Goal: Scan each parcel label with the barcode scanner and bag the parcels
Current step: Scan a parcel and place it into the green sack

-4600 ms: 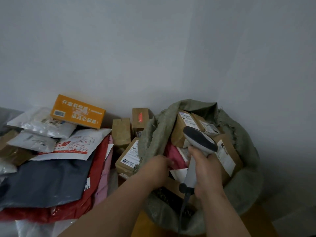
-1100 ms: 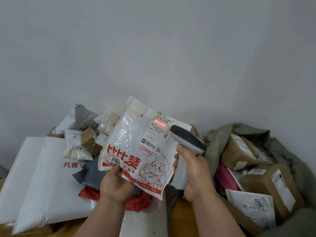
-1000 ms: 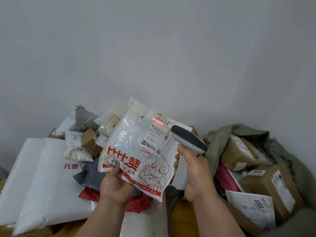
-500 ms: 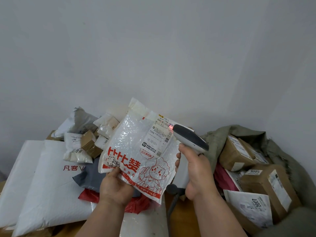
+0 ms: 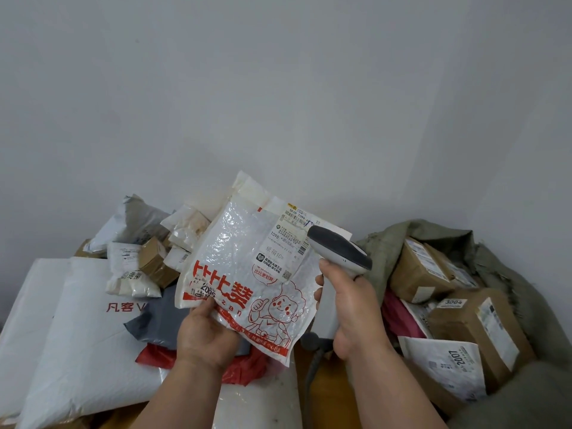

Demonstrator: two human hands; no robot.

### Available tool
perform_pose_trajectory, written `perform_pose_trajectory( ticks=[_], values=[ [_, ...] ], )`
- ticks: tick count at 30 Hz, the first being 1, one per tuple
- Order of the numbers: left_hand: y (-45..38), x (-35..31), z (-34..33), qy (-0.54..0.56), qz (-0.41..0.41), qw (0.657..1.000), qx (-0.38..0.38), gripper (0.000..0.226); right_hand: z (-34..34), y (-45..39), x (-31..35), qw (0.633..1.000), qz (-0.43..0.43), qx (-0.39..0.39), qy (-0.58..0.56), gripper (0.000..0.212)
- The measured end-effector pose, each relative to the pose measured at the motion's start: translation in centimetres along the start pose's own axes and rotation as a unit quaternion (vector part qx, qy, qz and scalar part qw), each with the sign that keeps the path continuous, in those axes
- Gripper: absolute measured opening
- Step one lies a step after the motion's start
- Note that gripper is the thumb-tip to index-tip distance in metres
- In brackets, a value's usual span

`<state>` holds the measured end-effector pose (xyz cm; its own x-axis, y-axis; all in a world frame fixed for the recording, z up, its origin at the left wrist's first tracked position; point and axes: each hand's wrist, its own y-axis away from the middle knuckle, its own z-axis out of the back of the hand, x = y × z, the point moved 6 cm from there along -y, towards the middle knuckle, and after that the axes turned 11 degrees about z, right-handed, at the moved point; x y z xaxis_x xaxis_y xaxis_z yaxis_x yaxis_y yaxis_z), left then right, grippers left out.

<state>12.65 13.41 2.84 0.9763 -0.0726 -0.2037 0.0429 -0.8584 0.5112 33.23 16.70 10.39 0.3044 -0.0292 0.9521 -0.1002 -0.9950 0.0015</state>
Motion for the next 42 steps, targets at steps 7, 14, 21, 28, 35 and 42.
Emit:
perform_pose_trajectory(
  ticks=[7, 14, 21, 28, 35, 42],
  values=[
    [-0.2, 1.8, -4.6, -0.095, -0.005, 0.993, 0.064, 0.037, 3.2, 0.0, 1.0, 0.997, 0.036, -0.061, 0.022, 0.022],
    [-1.5, 6.7, -9.9, -0.246, -0.002, 0.963, 0.108, 0.033, 10.8, 0.3, 3.7, 0.971, 0.099, -0.217, 0.033, 0.021],
    [-1.6, 13.4, -15.3, -0.531, -0.125, 0.826, 0.143, 0.029, 17.9, 1.6, 3.9, 0.949, 0.078, -0.303, 0.038, 0.021],
    [-3.0, 18.8, -18.6, -0.71, -0.142, 0.661, 0.199, 0.029, 22.6, 2.1, 2.8, 0.941, 0.04, -0.334, 0.031, 0.037],
    [-6.2, 22.6, -18.9, -0.79, -0.084, 0.588, 0.15, 0.034, 25.5, 1.7, 4.1, 0.913, 0.121, -0.388, 0.045, 0.015],
    [-7.5, 26.6, -15.0, -0.743, -0.029, 0.658, 0.116, 0.018, 25.5, -0.7, 2.9, 0.926, 0.104, -0.353, 0.087, 0.027]
  ],
)
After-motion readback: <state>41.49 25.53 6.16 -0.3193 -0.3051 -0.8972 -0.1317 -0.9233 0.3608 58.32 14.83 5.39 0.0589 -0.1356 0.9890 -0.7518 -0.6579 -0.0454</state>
